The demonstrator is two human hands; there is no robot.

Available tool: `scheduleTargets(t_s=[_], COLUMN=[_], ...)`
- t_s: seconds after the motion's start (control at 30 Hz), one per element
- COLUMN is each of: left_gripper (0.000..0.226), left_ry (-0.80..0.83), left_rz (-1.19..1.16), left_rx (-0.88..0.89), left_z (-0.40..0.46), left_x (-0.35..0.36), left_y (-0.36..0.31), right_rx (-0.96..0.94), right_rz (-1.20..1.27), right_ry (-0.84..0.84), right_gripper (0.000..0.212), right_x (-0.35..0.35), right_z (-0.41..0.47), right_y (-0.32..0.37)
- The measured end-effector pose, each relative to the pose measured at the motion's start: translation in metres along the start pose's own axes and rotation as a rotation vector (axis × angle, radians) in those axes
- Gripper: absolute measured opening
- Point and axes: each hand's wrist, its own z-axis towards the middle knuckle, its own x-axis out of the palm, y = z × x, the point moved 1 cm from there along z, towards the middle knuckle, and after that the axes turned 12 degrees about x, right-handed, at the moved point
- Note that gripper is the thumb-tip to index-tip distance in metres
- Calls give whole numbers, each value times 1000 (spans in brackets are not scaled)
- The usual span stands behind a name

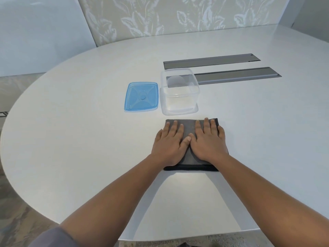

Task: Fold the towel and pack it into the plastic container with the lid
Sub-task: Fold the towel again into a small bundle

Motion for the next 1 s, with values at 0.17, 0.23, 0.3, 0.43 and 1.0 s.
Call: scheduleTargets(t_s=[0.17,0.23,0.3,0.43,1.0], left_gripper=[67,74,76,72,97], left_ry=[-2,7,8,-12,-39], left_rz=[34,41,58,85,84], left_rx=[-74,-114,-147,-206,-174], left_z=[-16,-24,-30,-30,-48], left_x=[-9,-16,-23,-29,-22], left_y=[26,36,43,46,63], right_rx=[-66,-90,-118,-124,-98], right_rz=[40,39,44,60,162], right_ry=[8,3,3,9,-62], right_gripper=[77,77,77,77,89], right_x=[4,4,5,5,1], right_z=[-2,-4,-8,-10,-7], right_y=[34,47,58,68,41])
